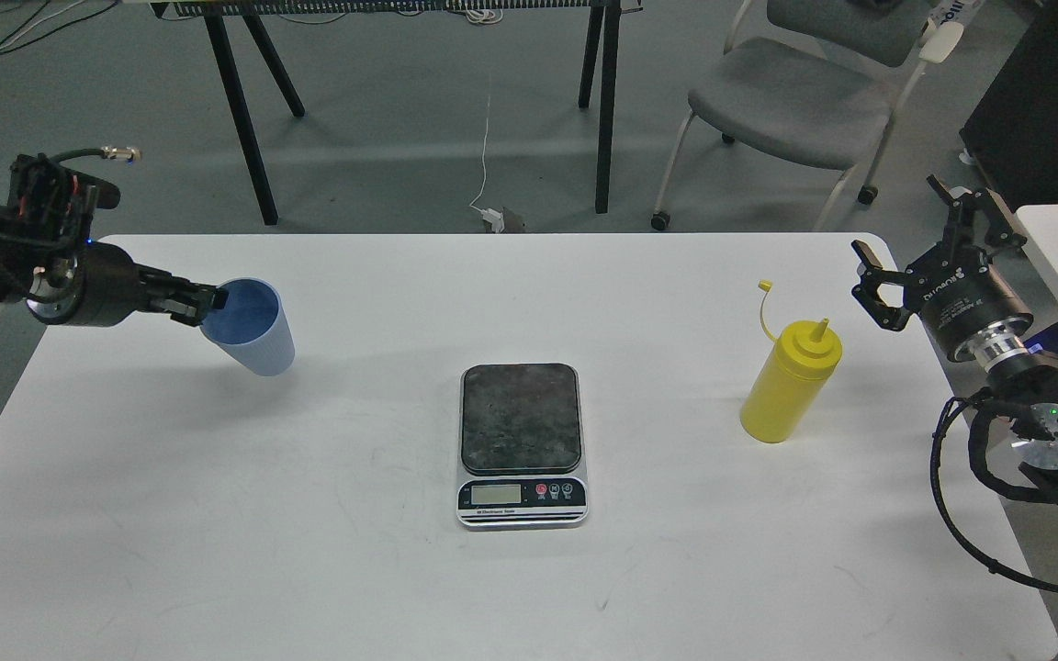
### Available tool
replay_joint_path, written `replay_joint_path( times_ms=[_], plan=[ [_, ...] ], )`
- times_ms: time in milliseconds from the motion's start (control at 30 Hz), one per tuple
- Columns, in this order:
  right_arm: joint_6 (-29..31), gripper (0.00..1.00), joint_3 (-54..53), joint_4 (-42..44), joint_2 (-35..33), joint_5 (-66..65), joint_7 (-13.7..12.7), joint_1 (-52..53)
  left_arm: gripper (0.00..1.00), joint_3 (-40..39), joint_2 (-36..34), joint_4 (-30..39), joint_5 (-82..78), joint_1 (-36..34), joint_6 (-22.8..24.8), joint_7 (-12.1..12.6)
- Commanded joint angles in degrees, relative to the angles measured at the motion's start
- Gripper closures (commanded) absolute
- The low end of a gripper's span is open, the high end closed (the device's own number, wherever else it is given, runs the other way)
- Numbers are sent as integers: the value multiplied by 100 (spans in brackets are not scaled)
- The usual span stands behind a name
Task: Pour seasoning into cup on scale with both arms
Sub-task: 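Lift the blue cup with the left gripper and lower it onto the scale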
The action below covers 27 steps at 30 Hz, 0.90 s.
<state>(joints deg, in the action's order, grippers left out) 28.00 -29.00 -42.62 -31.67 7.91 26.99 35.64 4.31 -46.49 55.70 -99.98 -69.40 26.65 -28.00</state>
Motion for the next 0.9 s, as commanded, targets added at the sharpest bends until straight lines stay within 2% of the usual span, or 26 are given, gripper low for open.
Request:
replay_joint_path(
  times_ms=[0,167,334,868],
  plan=[
    [0,0,-9,0,-6,0,0,-5,99,9,464,283,-249,-424,135,0],
    [0,0,-9,0,-6,0,8,-31,99,0,1360,319,-408,-697,135,0],
    [0,0,-53,-18,-15,0,17,-110,99,9,1932,328,-408,-732,135,0],
    [0,0,-44,0,3,0,17,-136,98,140,2433,336,-391,-671,135,0]
  ],
)
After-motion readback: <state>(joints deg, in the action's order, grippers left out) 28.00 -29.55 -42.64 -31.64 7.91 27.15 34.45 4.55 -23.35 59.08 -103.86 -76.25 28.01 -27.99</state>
